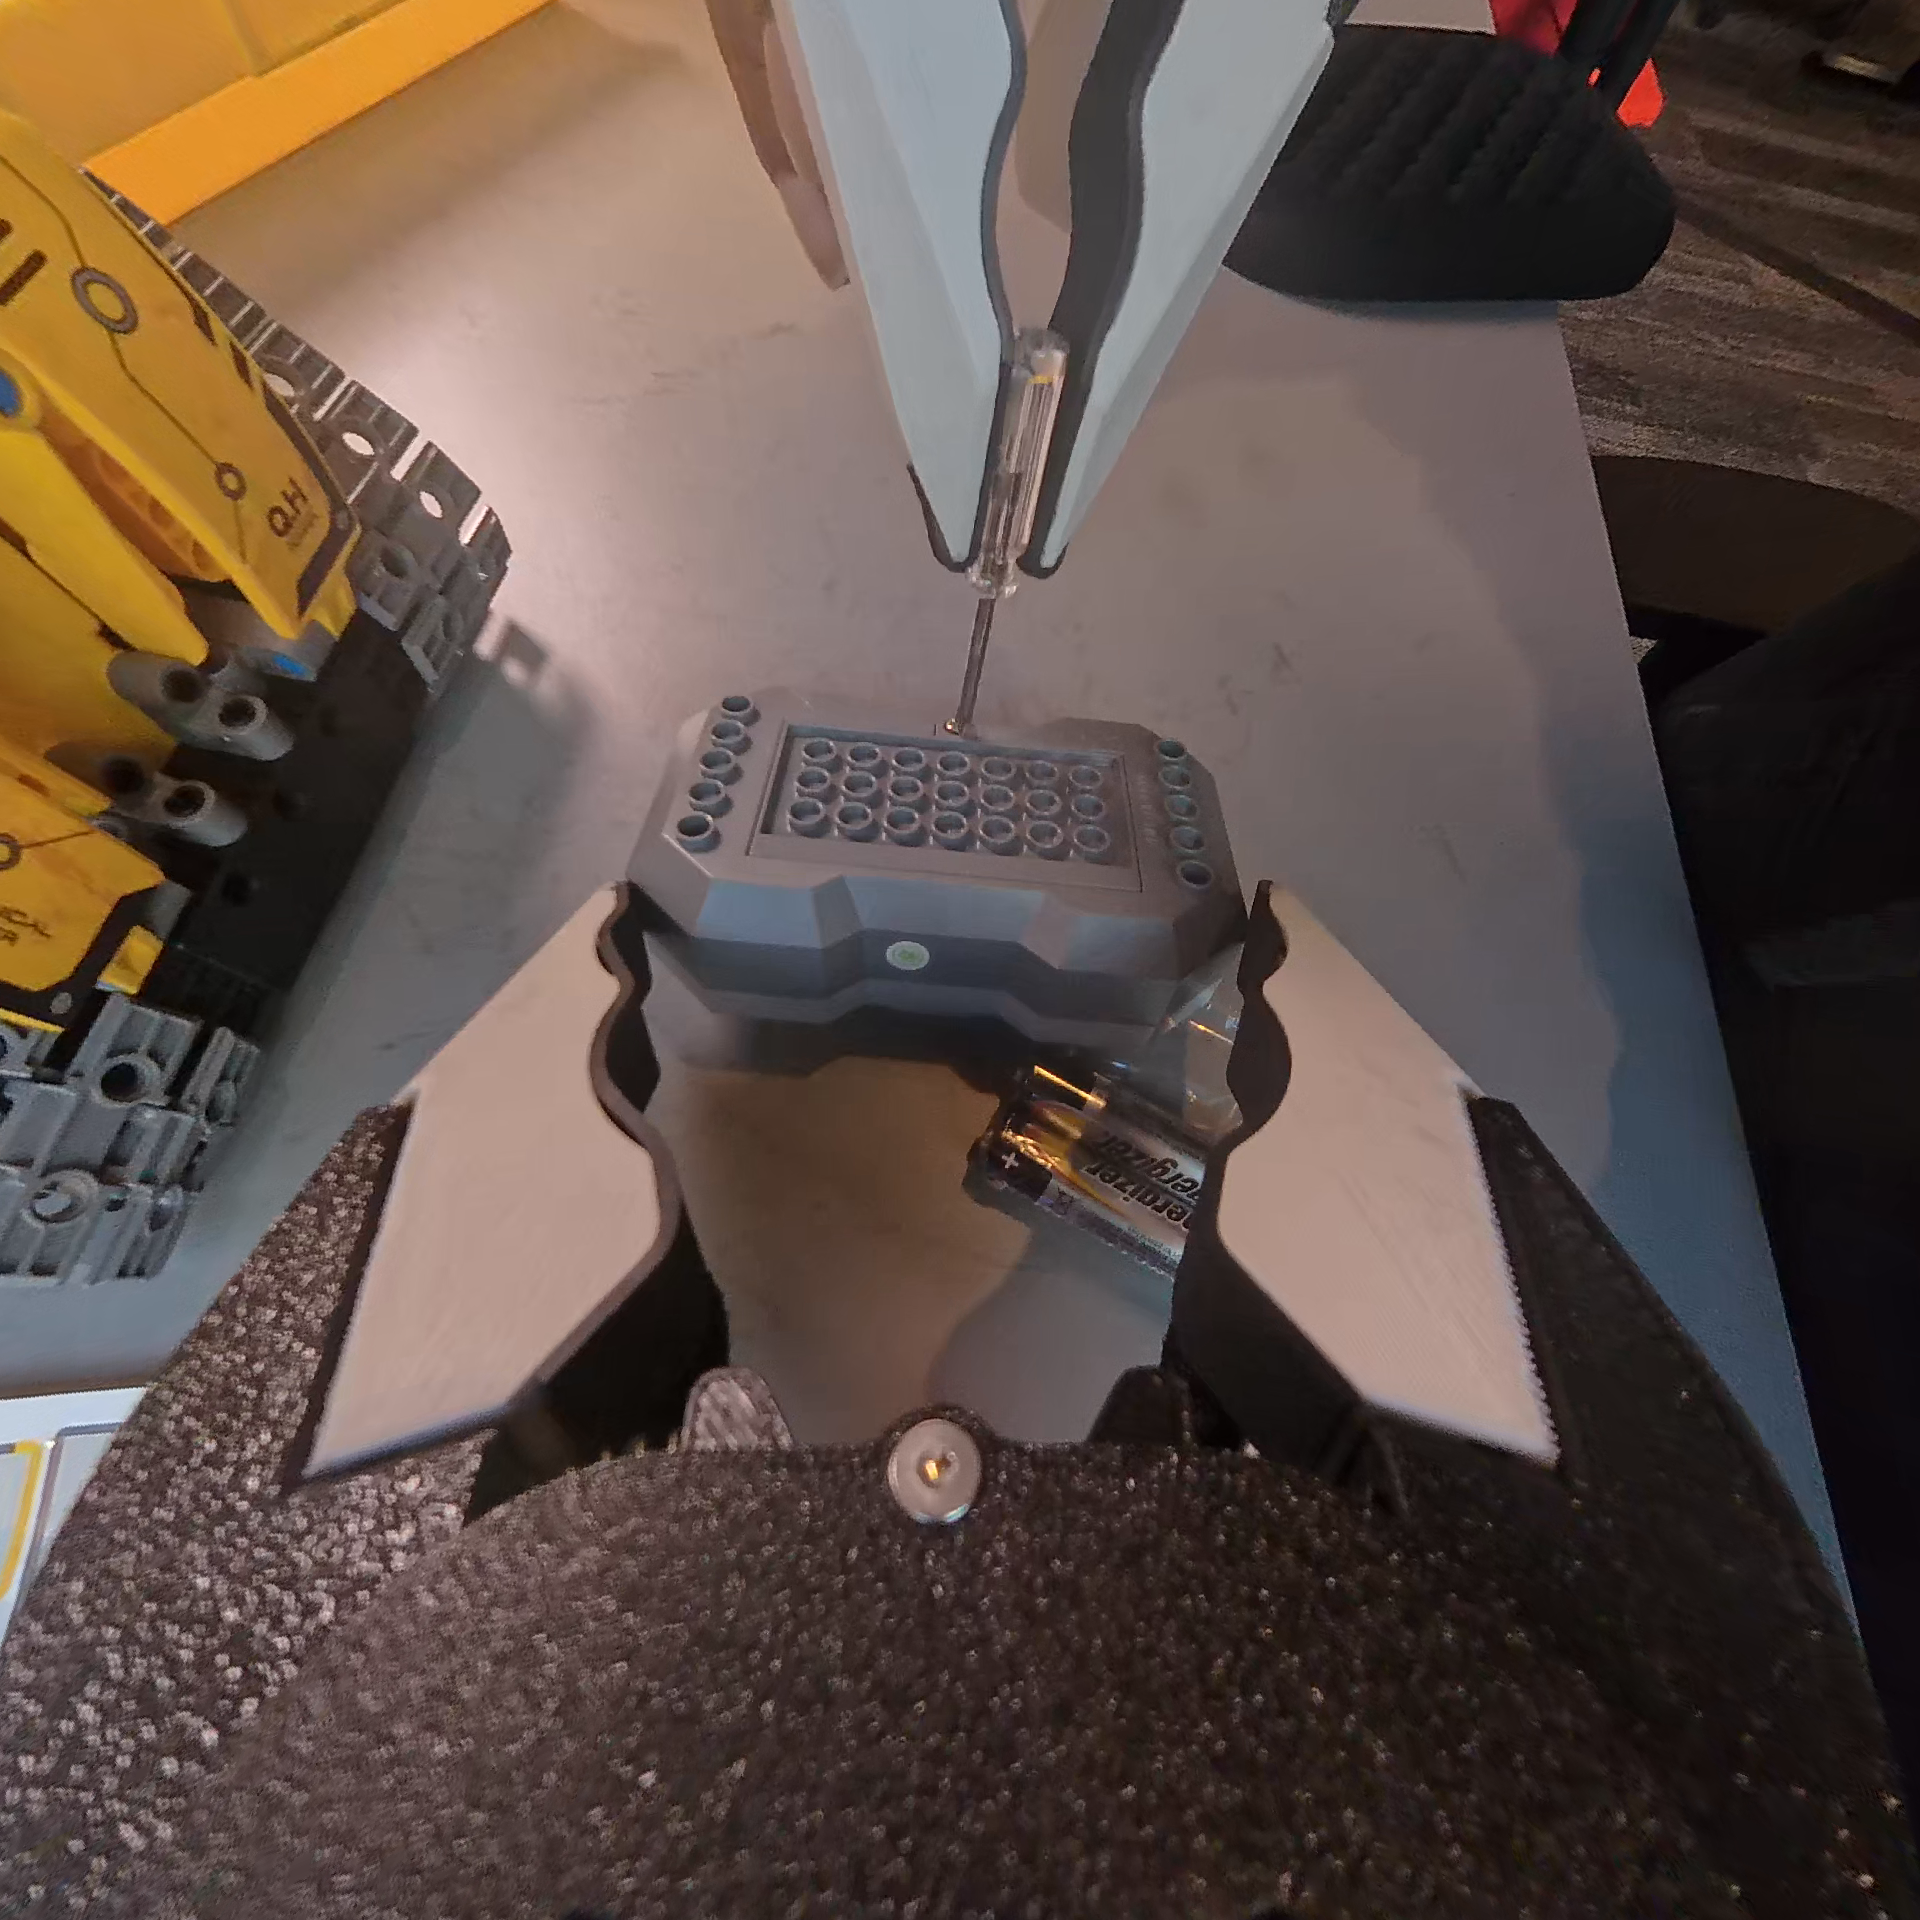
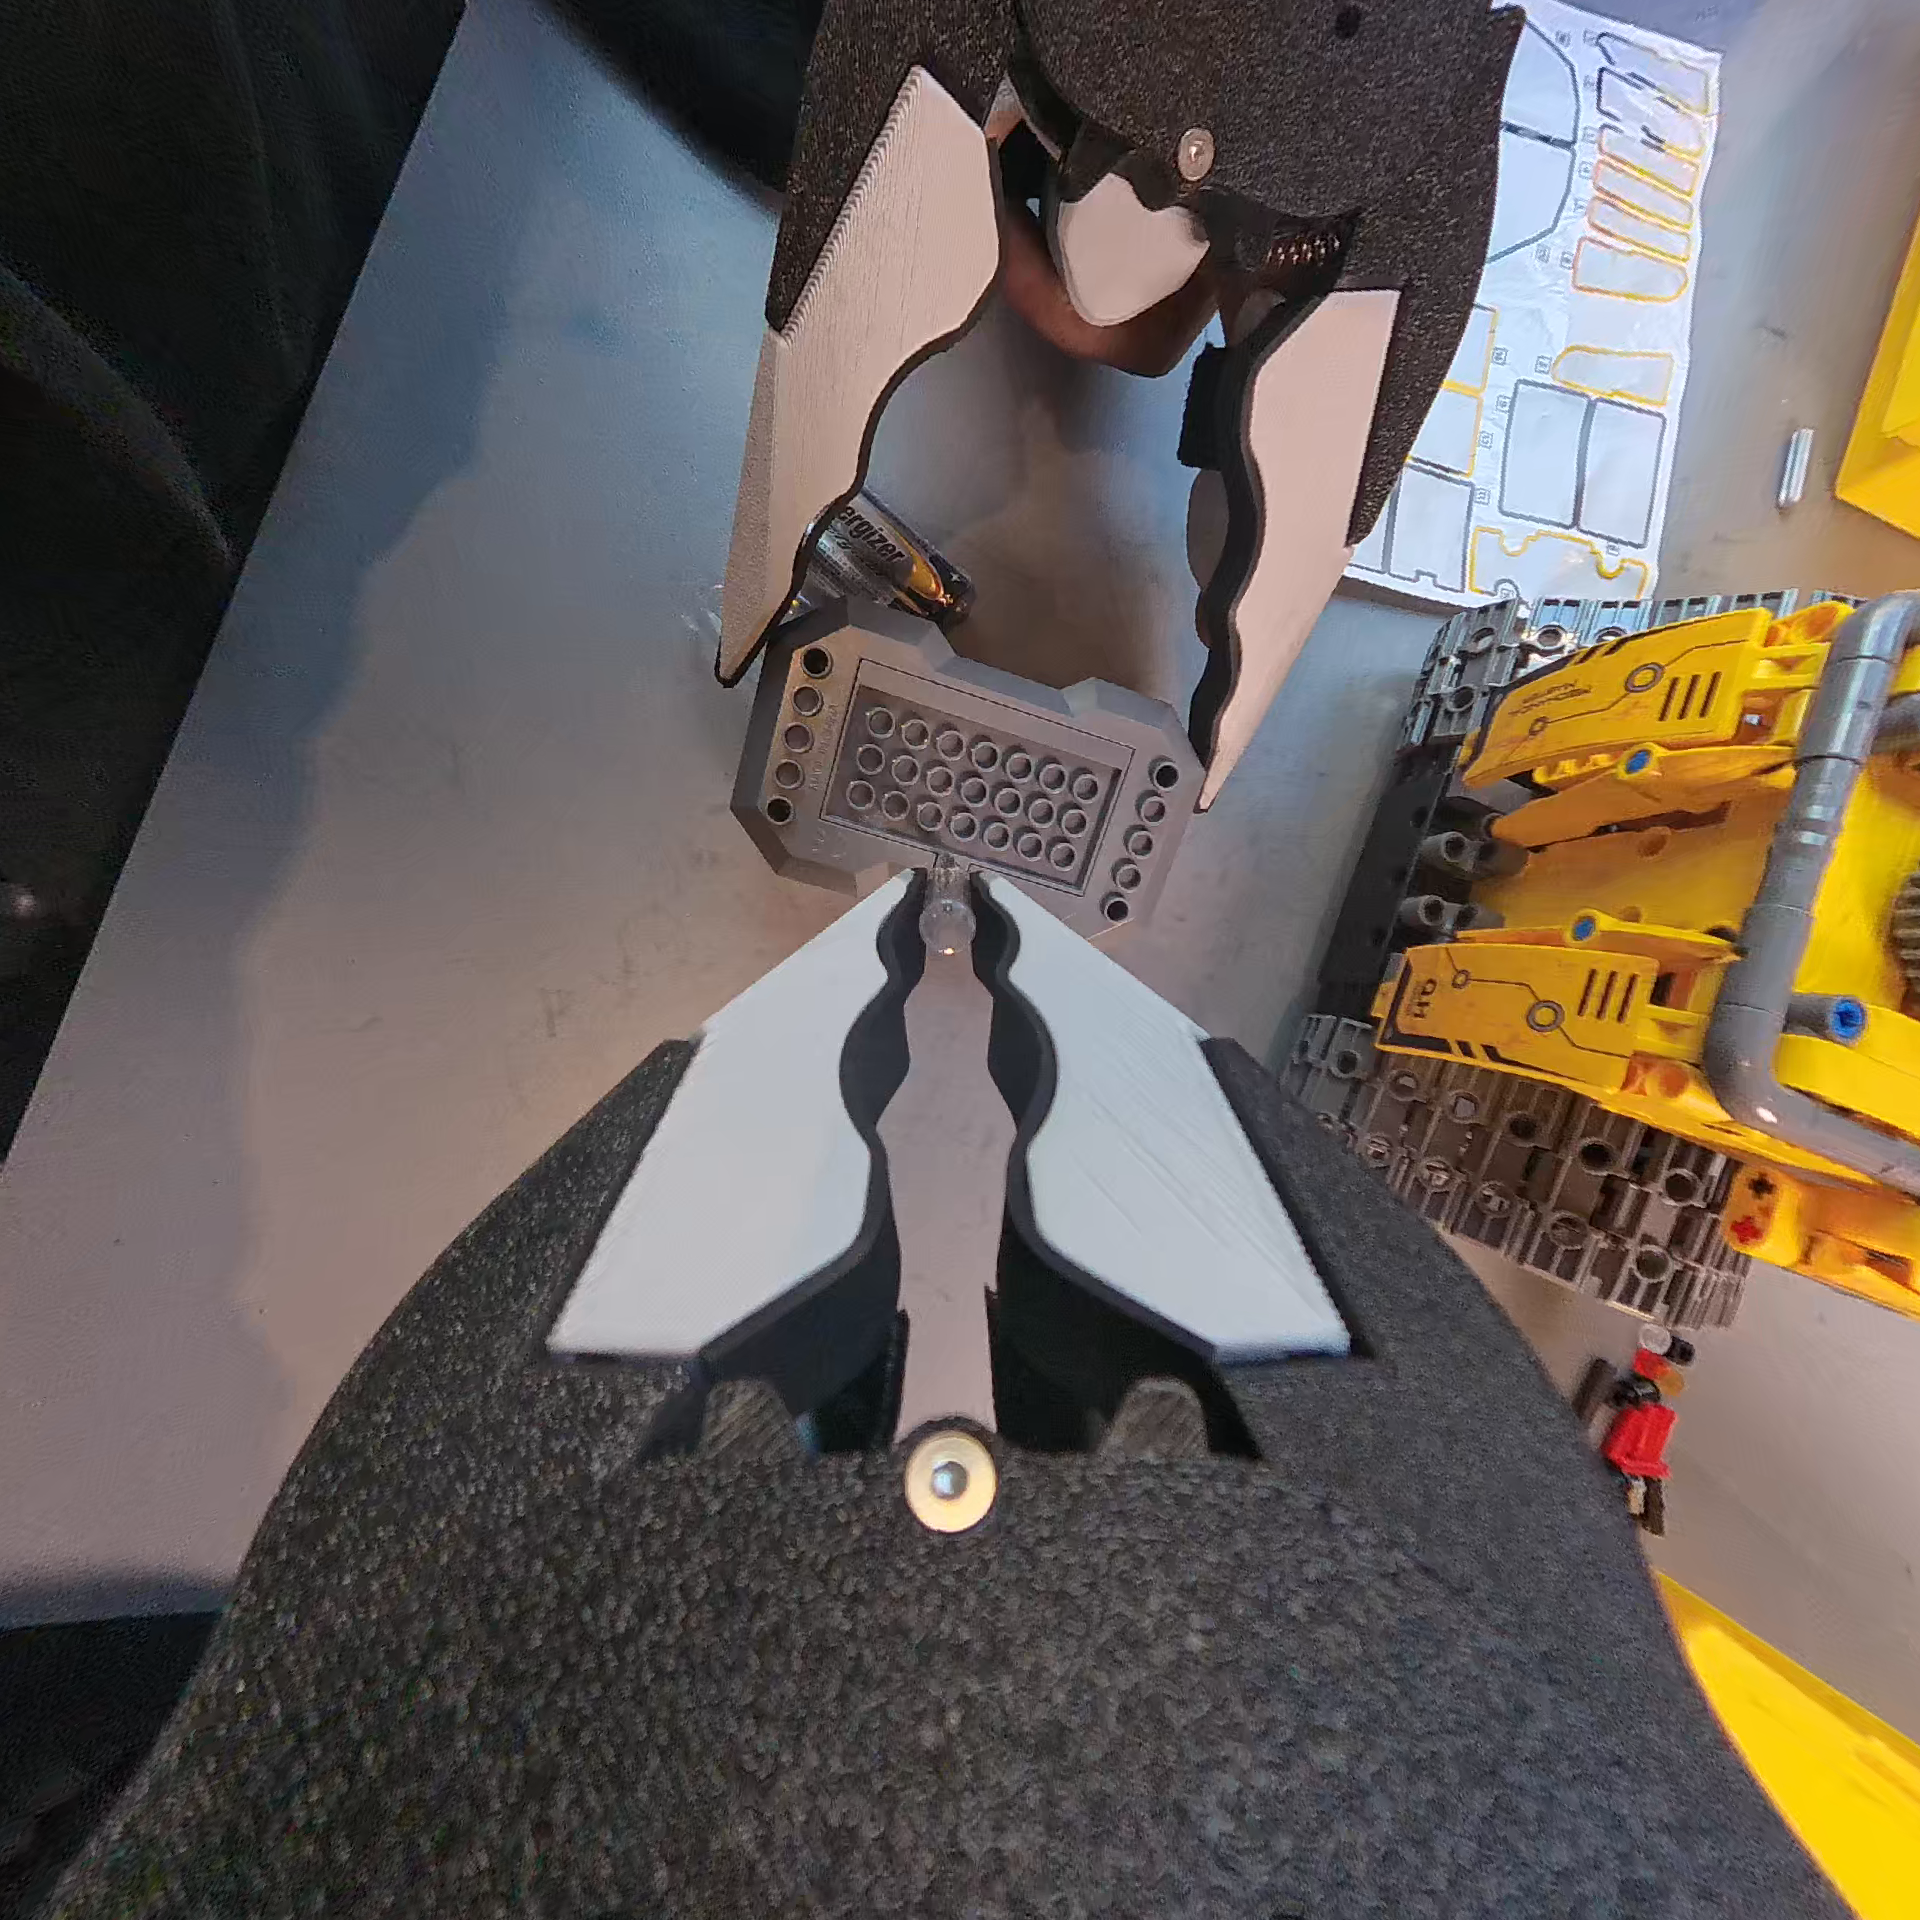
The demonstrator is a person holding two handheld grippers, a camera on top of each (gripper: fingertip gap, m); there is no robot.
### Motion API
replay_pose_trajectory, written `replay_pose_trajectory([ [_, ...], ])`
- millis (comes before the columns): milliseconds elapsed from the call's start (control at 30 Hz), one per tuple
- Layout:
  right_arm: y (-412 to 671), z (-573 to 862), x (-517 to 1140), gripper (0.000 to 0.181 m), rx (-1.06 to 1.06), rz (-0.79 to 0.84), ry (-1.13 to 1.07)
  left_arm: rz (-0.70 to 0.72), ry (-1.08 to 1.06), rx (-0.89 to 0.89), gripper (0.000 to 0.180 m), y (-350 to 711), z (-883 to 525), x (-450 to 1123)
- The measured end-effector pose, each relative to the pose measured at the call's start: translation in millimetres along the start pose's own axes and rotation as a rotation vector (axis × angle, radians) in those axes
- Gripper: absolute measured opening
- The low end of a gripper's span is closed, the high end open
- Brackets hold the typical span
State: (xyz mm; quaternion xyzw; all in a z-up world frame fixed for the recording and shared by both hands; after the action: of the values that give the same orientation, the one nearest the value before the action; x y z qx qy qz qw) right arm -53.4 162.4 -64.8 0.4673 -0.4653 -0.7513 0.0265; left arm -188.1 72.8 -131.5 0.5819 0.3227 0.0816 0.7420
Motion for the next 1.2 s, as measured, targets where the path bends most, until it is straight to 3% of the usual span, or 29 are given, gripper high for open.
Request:
replay_pose_trajectory([
  [833,-2,0,1,0.007,-0.034,-0.018,0.017,-0.005,0.006,0.024,0.112,0,1,1],
  [1200,-17,-31,2,0.007,0.803,0.205,-0.513,-0.021,0.094,0.007,0.112,5,6,2],
])
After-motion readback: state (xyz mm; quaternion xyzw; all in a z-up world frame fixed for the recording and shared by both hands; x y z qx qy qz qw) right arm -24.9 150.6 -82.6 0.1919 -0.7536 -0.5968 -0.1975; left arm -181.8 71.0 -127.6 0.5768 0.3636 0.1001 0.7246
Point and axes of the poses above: each gripper's, where its closed fingertips meet, x out along the fingers, y out of its top, z = x × y across the jaws, the point moved 10 cm from there along -x, back along the fingers, and after that the axes turned 13 degrees about z, right-handed, at the moved point
